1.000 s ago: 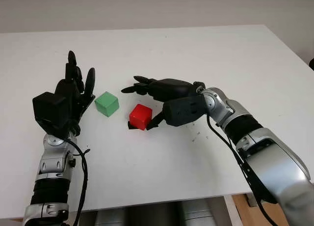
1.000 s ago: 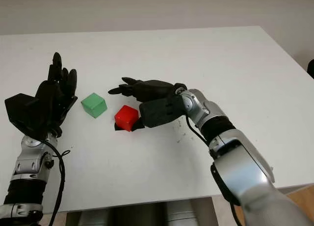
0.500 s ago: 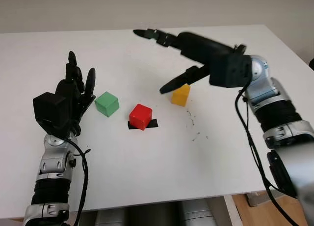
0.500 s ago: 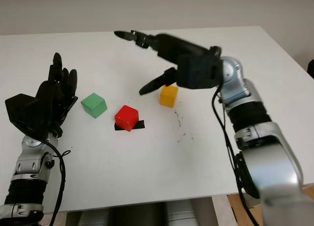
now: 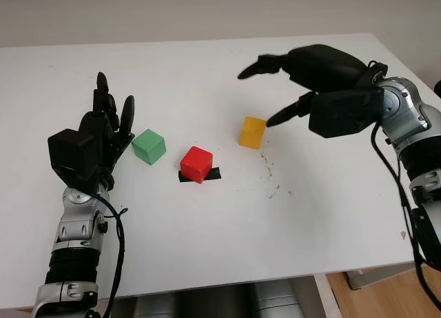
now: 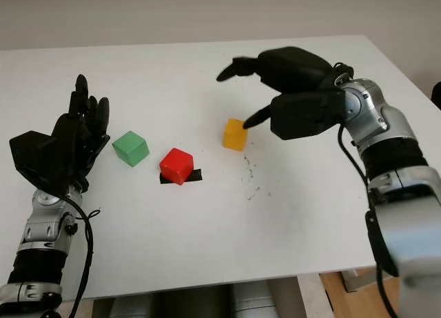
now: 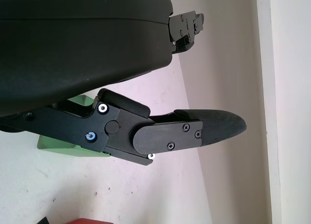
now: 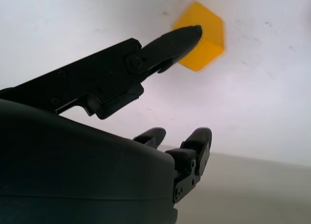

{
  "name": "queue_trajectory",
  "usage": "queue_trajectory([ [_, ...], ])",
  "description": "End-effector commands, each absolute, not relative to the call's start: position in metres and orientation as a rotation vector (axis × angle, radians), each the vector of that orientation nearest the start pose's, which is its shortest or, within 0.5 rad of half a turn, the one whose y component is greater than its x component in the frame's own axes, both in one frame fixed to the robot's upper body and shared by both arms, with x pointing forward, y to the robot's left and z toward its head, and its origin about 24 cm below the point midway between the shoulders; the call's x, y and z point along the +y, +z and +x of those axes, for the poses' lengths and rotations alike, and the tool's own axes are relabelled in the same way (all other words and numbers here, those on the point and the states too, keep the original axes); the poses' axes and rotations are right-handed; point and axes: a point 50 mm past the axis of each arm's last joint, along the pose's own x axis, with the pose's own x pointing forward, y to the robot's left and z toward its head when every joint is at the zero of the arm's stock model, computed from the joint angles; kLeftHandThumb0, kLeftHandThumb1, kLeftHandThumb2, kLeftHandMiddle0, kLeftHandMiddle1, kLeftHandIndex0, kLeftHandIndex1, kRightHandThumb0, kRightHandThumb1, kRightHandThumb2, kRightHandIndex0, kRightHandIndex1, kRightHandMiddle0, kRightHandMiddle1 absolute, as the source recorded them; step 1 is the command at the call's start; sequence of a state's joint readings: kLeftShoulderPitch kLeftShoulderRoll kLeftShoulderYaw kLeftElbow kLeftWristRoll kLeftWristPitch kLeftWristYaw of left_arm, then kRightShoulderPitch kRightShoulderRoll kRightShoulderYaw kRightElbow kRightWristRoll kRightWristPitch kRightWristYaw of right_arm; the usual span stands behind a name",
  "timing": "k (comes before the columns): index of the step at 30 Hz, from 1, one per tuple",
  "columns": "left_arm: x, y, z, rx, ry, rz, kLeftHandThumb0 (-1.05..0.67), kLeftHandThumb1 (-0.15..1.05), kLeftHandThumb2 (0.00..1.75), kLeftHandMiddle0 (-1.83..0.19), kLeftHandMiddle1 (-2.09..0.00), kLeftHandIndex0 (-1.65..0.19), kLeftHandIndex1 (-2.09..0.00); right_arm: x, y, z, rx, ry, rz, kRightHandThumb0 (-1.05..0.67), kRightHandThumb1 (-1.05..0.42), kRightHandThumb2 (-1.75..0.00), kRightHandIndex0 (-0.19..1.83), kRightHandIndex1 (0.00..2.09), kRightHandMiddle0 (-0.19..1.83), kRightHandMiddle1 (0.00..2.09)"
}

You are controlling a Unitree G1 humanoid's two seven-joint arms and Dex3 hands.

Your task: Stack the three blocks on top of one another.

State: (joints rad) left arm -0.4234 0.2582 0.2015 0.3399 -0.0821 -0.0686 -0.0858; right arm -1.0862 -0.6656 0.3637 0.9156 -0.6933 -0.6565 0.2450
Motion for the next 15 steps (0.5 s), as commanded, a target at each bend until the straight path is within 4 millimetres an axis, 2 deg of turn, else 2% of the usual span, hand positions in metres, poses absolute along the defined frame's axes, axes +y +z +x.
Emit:
queue_trajectory([
  [1, 0.225, 0.117, 0.333, -0.21, 0.071, 0.12, -0.74, 1.05, 0.5, 0.19, 0.0, 0.19, 0.0, -0.185, 0.222, 0.389, -0.453, 0.515, -1.653, -0.54, -0.81, -0.05, 0.33, 0.19, 0.35, 0.27],
  [7, 0.225, 0.118, 0.334, -0.211, 0.063, 0.125, -0.73, 1.05, 0.51, 0.19, 0.0, 0.19, 0.0, -0.18, 0.209, 0.393, -0.499, 0.519, -1.854, -0.46, -0.82, -0.05, 0.33, 0.11, 0.41, 0.16],
  [15, 0.226, 0.117, 0.333, -0.209, 0.07, 0.137, -0.73, 1.05, 0.51, 0.19, 0.0, 0.19, 0.0, -0.172, 0.197, 0.395, -0.632, 0.502, -1.87, -0.45, -0.82, -0.05, 0.28, 0.06, 0.4, 0.11],
])
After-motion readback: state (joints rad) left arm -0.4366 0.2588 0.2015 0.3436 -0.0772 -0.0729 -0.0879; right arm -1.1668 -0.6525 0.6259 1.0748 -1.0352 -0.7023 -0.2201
